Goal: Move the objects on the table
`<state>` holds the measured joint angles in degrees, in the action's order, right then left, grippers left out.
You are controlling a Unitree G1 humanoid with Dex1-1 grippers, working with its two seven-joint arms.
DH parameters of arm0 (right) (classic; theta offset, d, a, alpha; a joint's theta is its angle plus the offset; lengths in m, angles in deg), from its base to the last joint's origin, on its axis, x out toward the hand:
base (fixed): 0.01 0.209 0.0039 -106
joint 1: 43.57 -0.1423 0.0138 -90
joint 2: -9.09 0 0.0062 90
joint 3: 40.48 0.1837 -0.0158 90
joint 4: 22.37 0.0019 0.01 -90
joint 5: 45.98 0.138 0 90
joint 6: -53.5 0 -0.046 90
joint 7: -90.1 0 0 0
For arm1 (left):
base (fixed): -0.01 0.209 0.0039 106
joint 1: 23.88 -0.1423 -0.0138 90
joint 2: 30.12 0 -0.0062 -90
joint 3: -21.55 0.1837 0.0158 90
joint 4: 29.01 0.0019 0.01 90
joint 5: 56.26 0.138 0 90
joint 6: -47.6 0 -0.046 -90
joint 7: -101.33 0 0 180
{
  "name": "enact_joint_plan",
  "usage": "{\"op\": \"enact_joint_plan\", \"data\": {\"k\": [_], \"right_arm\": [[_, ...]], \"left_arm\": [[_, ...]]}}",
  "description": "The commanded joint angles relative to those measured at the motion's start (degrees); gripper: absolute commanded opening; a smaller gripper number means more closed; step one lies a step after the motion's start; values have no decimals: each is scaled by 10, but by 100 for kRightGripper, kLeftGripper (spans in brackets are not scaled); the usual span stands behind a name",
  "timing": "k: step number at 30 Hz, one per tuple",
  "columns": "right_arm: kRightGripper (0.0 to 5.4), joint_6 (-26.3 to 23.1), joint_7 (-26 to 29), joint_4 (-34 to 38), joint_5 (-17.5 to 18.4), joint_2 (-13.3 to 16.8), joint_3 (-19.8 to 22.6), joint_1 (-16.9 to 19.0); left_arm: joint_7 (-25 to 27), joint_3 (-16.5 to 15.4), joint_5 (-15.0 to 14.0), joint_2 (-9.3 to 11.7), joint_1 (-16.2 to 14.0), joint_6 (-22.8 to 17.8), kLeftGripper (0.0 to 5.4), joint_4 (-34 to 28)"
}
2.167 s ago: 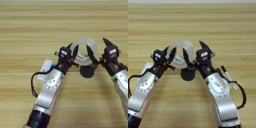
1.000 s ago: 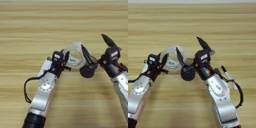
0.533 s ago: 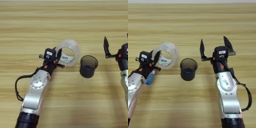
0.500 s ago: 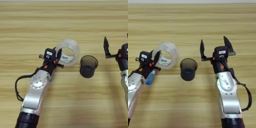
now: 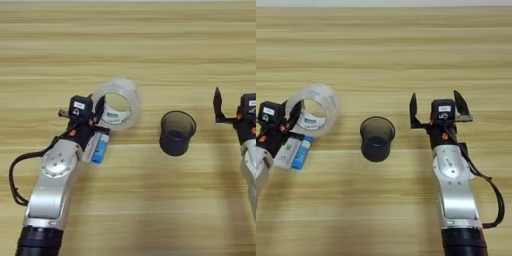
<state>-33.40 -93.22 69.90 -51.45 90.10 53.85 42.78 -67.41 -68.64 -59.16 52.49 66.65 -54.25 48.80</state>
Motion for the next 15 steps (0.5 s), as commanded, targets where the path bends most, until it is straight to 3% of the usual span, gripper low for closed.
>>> {"op": "enact_joint_plan", "data": {"k": [1, 8, 15], "right_arm": [[540, 3, -15, 1, -17, -4, -5, 2], [540, -6, -19, 13, -25, -14, -15, 12], [540, -9, -18, 19, -24, -17, -18, 16]], "left_arm": [[11, -31, -23, 24, -13, -26, 101, -37], [24, -70, -32, 56, -31, -39, 101, -45], [44, -124, -29, 107, -39, -34, 101, -15]]}}
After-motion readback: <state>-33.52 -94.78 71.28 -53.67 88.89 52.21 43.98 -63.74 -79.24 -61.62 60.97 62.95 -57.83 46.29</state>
